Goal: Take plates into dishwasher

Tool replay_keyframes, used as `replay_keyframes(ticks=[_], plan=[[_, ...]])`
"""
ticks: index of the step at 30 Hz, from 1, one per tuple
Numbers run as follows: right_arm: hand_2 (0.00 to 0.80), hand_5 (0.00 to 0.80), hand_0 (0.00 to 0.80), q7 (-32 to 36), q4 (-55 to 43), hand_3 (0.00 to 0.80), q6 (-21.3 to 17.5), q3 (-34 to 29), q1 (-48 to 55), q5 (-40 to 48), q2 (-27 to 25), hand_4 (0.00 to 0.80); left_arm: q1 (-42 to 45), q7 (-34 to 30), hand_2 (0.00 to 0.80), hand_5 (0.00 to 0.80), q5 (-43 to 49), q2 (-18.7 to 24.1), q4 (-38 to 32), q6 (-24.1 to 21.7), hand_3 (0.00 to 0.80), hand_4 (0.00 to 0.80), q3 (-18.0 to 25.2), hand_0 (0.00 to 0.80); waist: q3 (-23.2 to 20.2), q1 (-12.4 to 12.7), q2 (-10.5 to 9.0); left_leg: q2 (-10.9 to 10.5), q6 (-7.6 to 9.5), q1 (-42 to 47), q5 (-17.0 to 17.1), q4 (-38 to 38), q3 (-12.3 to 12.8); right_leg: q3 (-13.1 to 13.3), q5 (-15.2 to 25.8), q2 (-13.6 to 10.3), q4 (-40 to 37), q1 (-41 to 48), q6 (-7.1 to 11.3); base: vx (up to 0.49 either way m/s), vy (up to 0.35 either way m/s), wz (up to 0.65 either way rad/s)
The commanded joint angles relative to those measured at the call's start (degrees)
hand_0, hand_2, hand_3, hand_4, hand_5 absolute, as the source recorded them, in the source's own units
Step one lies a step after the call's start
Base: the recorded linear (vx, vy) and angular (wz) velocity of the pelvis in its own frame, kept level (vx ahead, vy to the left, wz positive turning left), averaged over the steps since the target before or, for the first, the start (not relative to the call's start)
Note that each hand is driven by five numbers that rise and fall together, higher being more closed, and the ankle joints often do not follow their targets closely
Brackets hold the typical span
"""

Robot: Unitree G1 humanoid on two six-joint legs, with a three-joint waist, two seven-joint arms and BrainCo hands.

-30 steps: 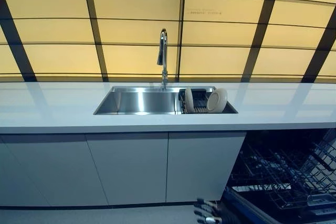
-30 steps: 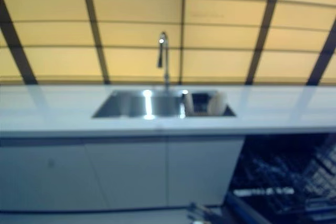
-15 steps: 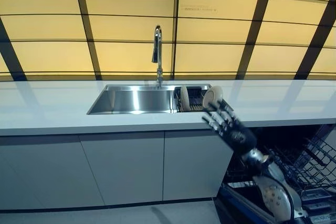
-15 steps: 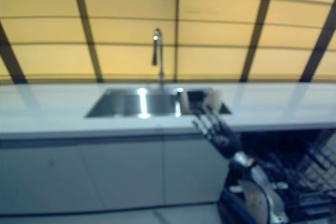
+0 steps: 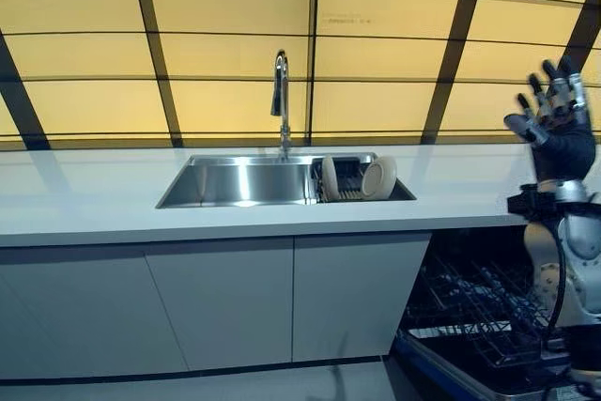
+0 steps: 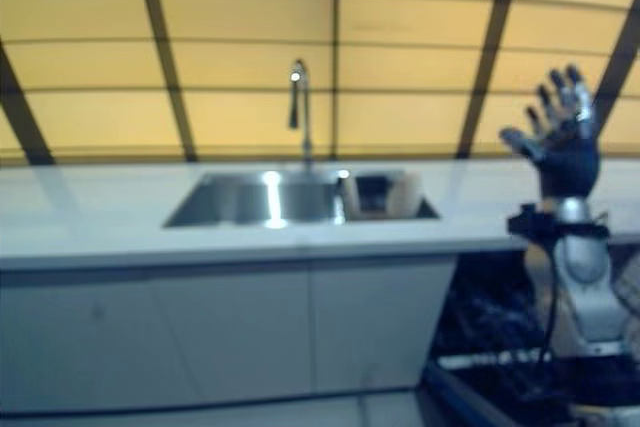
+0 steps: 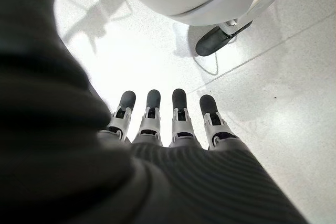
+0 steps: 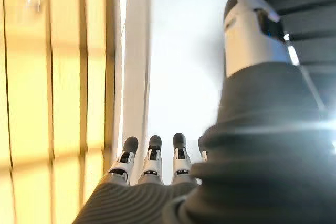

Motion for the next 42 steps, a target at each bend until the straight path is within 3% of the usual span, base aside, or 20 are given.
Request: replay_keyframes(ticks=[1, 8, 11, 14, 19, 23, 28, 30, 33, 35, 38, 39, 41, 42], plan=[[0.000, 0.000, 0.000, -4.76, 2.19, 0.000, 2.40, 1.44, -8.49, -1.40, -3.15, 0.000, -5.15, -0.05, 0.000, 0.000, -0.84, 2.05, 2.90, 0.09, 0.000, 0.000, -2.11, 0.000, 1.37, 0.06, -4.10, -1.18, 2.18, -2.38, -3.96, 6.80, 0.39, 0.99, -8.14, 2.19, 6.88, 0.57, -1.79, 0.031, -0.127, 0.04], [0.000, 0.000, 0.000, -9.04, 6.67, 0.000, 6.68, 8.56, -16.64, -3.70, -4.36, 0.000, -5.50, 0.30, 0.000, 0.000, -0.64, 1.93, 1.55, -0.27, 0.000, 0.000, -2.40, 0.000, 2.49, 1.46, -4.84, -2.02, 2.54, -7.56, -5.44, 21.30, 0.68, 1.89, -8.24, 1.73, 7.99, 1.63, -3.56, 0.029, -0.081, -0.01], [0.000, 0.000, 0.000, -10.99, 7.48, 0.000, 8.74, 9.77, -18.41, -3.75, -3.29, 0.000, -5.87, -0.23, 0.000, 0.000, -0.87, 2.20, 0.25, 0.19, 0.000, 0.000, -2.68, 0.000, 3.00, 2.55, -4.11, -3.01, 2.41, -9.54, -3.97, 18.43, -0.28, 2.32, -8.59, 1.86, 8.37, 2.31, -3.22, 0.048, 0.032, -0.06], [0.000, 0.000, 0.000, -11.81, 10.81, 0.000, 9.61, 11.49, -20.65, -4.68, -2.58, 0.000, -5.80, -0.27, 0.000, 0.000, -0.73, 2.29, -0.49, 1.03, 0.000, 0.000, -3.36, 0.000, 3.35, 3.57, -3.10, -2.64, 0.56, -11.18, 1.24, 11.41, 0.04, 2.51, -9.00, 2.59, 7.42, 3.83, -2.81, 0.126, 0.083, -0.07], [0.000, 0.000, 0.000, -8.96, 18.82, 0.000, 9.03, 15.47, -25.41, -2.49, -3.36, 0.000, -5.35, 0.49, 0.000, 0.000, -2.41, 2.24, 0.12, 0.64, 0.000, 0.000, -5.01, 0.000, 3.33, 5.58, -1.51, 0.33, -2.76, -14.69, 12.81, 0.20, -1.08, 5.12, -11.18, 4.43, 6.21, 8.69, -2.87, 0.265, 0.136, 0.12], [0.000, 0.000, 0.000, -7.36, 22.17, 0.000, 8.55, 16.79, -26.86, -1.76, -4.03, 0.000, -4.88, 1.18, 0.000, 0.000, -3.67, 1.89, 1.21, -0.77, 0.000, 0.000, -5.42, 0.000, 2.91, 6.08, -1.10, 1.44, -2.92, -16.04, 12.93, -0.14, -1.49, 6.85, -13.40, 4.02, 7.03, 10.81, -2.85, 0.309, 0.201, 0.53], [0.000, 0.000, 0.000, -7.91, 22.48, 0.000, 8.63, 14.64, -23.85, -2.41, -4.22, 0.000, -6.04, 1.20, 0.000, 0.000, -4.45, 2.47, 1.98, -1.04, 0.000, 0.000, -4.78, 0.000, 1.95, 6.59, -3.00, -1.01, 0.38, -17.43, 5.37, 6.38, 0.28, 5.95, -14.27, -0.95, 8.80, 12.01, 0.14, 0.328, 0.271, 0.03], [0.000, 0.000, 0.000, -9.70, 20.46, 0.000, 9.57, 12.10, -20.71, -2.83, -4.22, 0.000, -7.33, 0.63, 0.000, 0.000, -3.51, 3.19, 1.03, -0.55, 0.000, 0.000, -4.21, 0.000, 1.33, 7.09, -4.48, -3.07, 2.41, -19.49, 2.85, 10.53, 1.31, 4.38, -11.94, -4.01, 10.40, 12.05, 2.44, 0.286, 0.287, -0.51], [0.000, 0.000, 0.000, -8.61, 22.15, 0.000, 9.16, 9.35, -18.53, -3.08, -4.13, 0.000, -8.07, 0.27, 0.000, 0.000, -3.56, 3.83, 0.75, 0.04, 0.000, 0.000, -5.21, 0.000, 0.73, 7.29, -5.90, -5.84, 5.21, -19.56, 1.11, 11.72, 1.51, 3.84, -2.70, -8.52, 19.78, 8.82, 4.87, 0.287, 0.341, -0.51], [0.000, 0.000, 0.000, -7.73, 23.60, 0.000, 9.17, 8.12, -17.55, -2.41, -4.51, 0.000, -8.03, 0.25, 0.000, 0.000, -3.74, 4.58, 1.55, -0.20, 0.000, 0.000, -5.37, 0.000, 0.07, 6.83, -4.51, -6.88, 7.20, -16.87, 0.30, 10.06, 1.28, 4.54, 7.65, -10.52, 34.74, 2.65, 5.64, 0.363, 0.451, -0.16], [0.000, 0.000, 0.000, -6.71, 24.74, 0.000, 8.98, 7.42, -17.51, -2.55, -4.75, 0.000, -7.57, 1.53, 0.000, 0.000, -3.72, 4.90, 2.02, 0.39, 0.000, 0.000, -5.61, 0.000, 0.63, 6.40, -3.06, -7.47, 8.03, -13.14, -0.80, 8.30, 1.59, 3.78, 7.37, -11.92, 44.52, -4.68, 5.49, 0.271, 0.273, -0.12], [0.000, 0.000, 0.000, -6.88, 26.36, 0.000, 9.03, 8.52, -19.34, -2.76, -4.97, 0.000, -7.14, 2.36, 0.000, 0.000, -3.91, 5.39, 2.24, 0.75, 0.000, 0.000, -5.05, 0.000, 1.17, 6.36, -2.52, -7.88, 8.10, -10.34, -0.63, 6.08, 1.16, 1.93, 4.42, -11.50, 41.75, -8.13, 4.37, 0.333, 0.189, -0.16], [0.000, 0.000, 0.000, -7.36, 27.50, 0.000, 9.16, 9.66, -21.06, -2.67, -5.51, 0.000, -6.79, 2.39, 0.000, 0.000, -3.65, 5.89, 2.37, 0.72, 0.000, 0.000, -4.22, 0.000, 1.44, 6.19, -2.33, -7.77, 7.73, -8.70, -0.43, 4.59, 0.61, 0.75, 2.00, -9.92, 37.11, -8.55, 3.55, 0.310, 0.012, -0.26], [0.000, 0.000, 0.000, -7.74, 28.16, 0.000, 9.44, 10.48, -22.50, -2.51, -5.93, 0.000, -6.65, 2.23, 0.000, 0.000, -3.04, 6.28, 2.29, 1.06, 0.000, 0.000, -3.28, 0.000, 1.68, 5.82, -2.42, -7.60, 7.23, -7.15, -0.63, 3.54, 0.59, -0.68, 0.63, -8.55, 30.74, -9.26, 3.32, 0.318, -0.076, -0.15]])
